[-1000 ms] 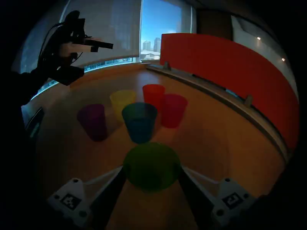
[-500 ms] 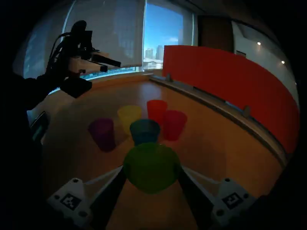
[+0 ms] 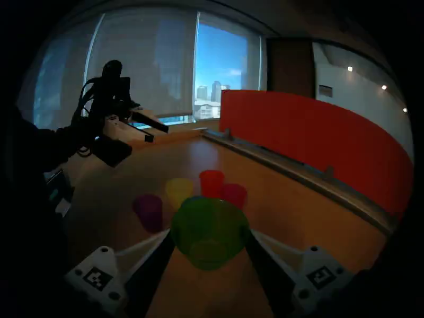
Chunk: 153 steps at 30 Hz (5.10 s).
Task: Pour water
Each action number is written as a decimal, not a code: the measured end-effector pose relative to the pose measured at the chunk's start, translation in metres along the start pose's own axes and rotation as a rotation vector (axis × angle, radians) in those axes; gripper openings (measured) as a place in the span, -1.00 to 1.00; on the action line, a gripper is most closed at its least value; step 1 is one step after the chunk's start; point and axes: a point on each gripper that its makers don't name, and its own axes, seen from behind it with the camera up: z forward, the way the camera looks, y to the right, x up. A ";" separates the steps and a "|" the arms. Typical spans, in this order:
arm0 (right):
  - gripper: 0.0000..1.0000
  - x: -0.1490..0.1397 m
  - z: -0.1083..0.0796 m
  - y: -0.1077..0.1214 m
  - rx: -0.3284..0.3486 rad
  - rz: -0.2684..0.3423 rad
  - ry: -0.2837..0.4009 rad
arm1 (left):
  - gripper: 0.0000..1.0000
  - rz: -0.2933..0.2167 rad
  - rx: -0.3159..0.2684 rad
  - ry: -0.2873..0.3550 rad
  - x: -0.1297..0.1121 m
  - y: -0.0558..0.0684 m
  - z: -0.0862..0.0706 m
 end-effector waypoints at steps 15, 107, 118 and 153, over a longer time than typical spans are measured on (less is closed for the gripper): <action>0.85 0.033 -0.018 0.014 -0.054 -0.002 0.144 | 0.59 0.004 -0.011 -0.015 0.000 -0.001 0.009; 0.85 0.015 -0.027 0.028 -0.043 -0.009 0.192 | 0.60 0.108 -0.203 -0.441 -0.111 0.065 0.136; 0.85 0.013 -0.026 0.027 -0.041 -0.007 0.187 | 0.60 0.058 -0.188 -0.451 -0.114 0.063 0.135; 0.85 0.002 -0.021 0.028 -0.035 0.000 0.170 | 0.60 0.020 -0.163 -0.523 -0.130 0.070 0.147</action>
